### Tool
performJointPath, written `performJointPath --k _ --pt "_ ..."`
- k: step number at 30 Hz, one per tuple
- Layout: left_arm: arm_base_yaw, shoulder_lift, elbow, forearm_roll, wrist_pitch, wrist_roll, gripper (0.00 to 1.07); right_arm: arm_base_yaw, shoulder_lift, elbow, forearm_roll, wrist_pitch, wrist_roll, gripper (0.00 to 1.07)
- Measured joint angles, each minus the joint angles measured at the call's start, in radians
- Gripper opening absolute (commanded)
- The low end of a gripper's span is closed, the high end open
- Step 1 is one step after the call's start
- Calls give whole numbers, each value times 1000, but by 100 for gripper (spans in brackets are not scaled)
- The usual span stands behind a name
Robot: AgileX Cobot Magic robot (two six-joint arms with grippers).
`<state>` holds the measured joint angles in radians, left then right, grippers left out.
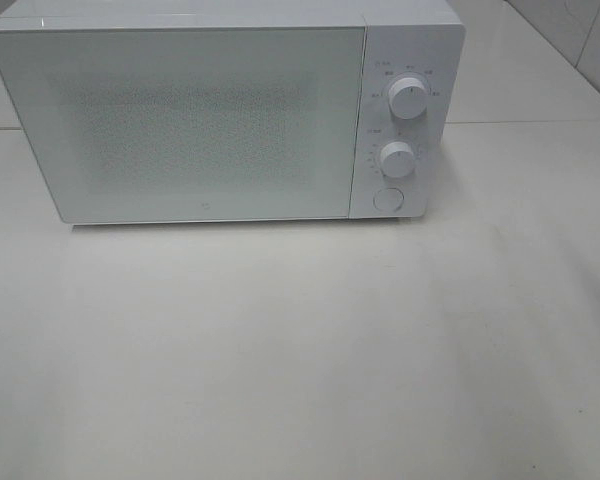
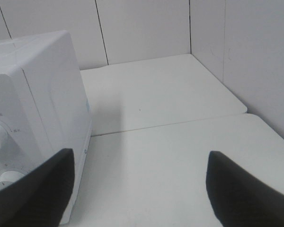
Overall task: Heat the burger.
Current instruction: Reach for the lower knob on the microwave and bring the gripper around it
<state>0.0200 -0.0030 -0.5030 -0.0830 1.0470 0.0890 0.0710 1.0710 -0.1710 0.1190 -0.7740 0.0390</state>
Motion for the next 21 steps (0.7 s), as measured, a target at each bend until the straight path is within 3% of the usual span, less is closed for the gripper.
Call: performJointPath --k 5,10,11,13,14,17,21 --pt "0 0 0 0 0 0 104 103 54 18 98 -57 -84 76" --pt "0 0 0 0 0 0 104 301 119 20 291 -151 -264 76" --pt "0 0 0 0 0 0 104 301 119 20 291 -151 -264 76" --pt "0 0 0 0 0 0 104 405 165 19 398 -228 -340 76" --pt "0 0 0 0 0 0 104 405 165 19 398 -228 -340 76" --pt "0 0 0 0 0 0 104 546 230 15 524 -320 -414 76" --pt "0 0 0 0 0 0 104 633 285 -5 617 -377 -437 76"
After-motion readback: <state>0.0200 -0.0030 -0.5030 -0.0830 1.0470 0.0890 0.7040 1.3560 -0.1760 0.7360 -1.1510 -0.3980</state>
